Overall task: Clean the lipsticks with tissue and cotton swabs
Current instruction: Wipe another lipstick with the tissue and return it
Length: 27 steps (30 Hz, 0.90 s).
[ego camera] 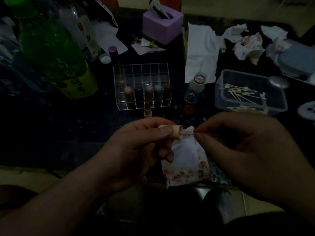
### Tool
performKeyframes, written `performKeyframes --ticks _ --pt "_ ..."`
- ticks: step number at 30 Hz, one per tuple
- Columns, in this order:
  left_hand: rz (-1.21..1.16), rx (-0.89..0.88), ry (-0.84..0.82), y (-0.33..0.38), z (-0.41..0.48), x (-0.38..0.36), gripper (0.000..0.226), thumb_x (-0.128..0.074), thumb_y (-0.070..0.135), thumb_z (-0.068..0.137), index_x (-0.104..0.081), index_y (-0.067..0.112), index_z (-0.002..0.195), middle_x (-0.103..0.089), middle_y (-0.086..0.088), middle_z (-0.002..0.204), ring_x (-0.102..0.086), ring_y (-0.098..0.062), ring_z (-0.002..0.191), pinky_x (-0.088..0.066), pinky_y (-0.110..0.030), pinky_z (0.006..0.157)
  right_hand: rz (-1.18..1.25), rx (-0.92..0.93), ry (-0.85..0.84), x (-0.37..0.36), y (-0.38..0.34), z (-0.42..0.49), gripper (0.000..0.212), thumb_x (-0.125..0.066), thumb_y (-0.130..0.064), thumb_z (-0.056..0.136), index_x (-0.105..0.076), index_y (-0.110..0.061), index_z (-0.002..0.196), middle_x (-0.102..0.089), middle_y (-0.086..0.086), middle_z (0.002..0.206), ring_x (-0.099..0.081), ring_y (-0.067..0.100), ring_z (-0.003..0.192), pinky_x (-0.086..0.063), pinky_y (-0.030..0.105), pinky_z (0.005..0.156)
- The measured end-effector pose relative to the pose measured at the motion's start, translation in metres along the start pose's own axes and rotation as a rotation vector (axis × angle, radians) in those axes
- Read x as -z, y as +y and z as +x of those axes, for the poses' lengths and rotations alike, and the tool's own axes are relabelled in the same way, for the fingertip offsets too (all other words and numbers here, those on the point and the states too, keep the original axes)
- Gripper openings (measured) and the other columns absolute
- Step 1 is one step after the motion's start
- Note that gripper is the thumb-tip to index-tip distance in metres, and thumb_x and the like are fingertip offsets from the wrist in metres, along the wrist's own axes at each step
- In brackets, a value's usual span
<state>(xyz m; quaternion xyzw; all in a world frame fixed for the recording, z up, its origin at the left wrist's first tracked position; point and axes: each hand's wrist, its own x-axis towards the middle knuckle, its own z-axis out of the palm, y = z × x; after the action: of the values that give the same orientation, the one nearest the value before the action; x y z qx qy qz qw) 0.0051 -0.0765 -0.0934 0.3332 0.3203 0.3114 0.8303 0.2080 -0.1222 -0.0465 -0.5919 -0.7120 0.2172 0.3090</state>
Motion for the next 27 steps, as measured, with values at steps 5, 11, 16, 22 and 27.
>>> performKeyframes --ticks 5,11,16,22,27 --pt "0.011 -0.08 0.002 -0.002 0.0012 -0.0004 0.016 -0.067 0.01 0.077 -0.071 0.011 0.092 -0.051 -0.017 0.081 -0.047 -0.021 0.06 -0.048 -0.034 0.058 -0.039 0.019 -0.01 0.0016 -0.0003 0.0027 0.005 -0.07 -0.031 0.081 -0.075 -0.028 0.08 -0.067 -0.009 0.066 -0.062 0.008 0.061 -0.047 0.026 0.055" --pt "-0.015 -0.061 -0.029 -0.0019 0.0 0.0002 0.018 -0.068 0.011 0.075 -0.072 0.009 0.093 -0.057 -0.014 0.079 -0.046 -0.019 0.061 -0.048 -0.033 0.06 -0.104 0.12 -0.017 0.0003 0.0022 0.0056 0.004 -0.074 -0.02 0.087 -0.073 -0.021 0.083 -0.066 -0.01 0.072 -0.06 0.005 0.065 -0.045 0.024 0.058" --pt "0.006 -0.12 0.007 -0.0017 -0.0002 0.0 0.017 -0.063 0.012 0.078 -0.072 0.009 0.092 -0.061 -0.012 0.081 -0.05 -0.018 0.061 -0.049 -0.033 0.06 -0.107 0.134 -0.057 -0.0013 0.0027 0.0045 0.005 -0.074 -0.02 0.086 -0.071 -0.022 0.082 -0.064 -0.011 0.071 -0.059 0.005 0.064 -0.043 0.022 0.057" --pt "0.002 -0.18 0.025 -0.006 -0.0045 -0.0033 0.017 -0.06 0.008 0.081 -0.073 0.008 0.092 -0.065 -0.012 0.083 -0.055 -0.02 0.065 -0.053 -0.033 0.064 0.016 0.066 -0.106 -0.001 -0.0038 0.003 0.006 -0.069 -0.028 0.081 -0.069 -0.027 0.076 -0.062 -0.012 0.064 -0.06 0.005 0.061 -0.044 0.015 0.053" --pt "0.007 -0.173 0.039 -0.0026 -0.0061 -0.0058 0.02 -0.057 0.005 0.08 -0.074 0.009 0.089 -0.062 -0.012 0.079 -0.054 -0.019 0.064 -0.053 -0.032 0.064 -0.03 0.074 -0.072 -0.0029 -0.0039 0.0034 0.005 -0.069 -0.027 0.082 -0.067 -0.026 0.077 -0.062 -0.015 0.068 -0.06 0.002 0.066 -0.045 0.019 0.058"
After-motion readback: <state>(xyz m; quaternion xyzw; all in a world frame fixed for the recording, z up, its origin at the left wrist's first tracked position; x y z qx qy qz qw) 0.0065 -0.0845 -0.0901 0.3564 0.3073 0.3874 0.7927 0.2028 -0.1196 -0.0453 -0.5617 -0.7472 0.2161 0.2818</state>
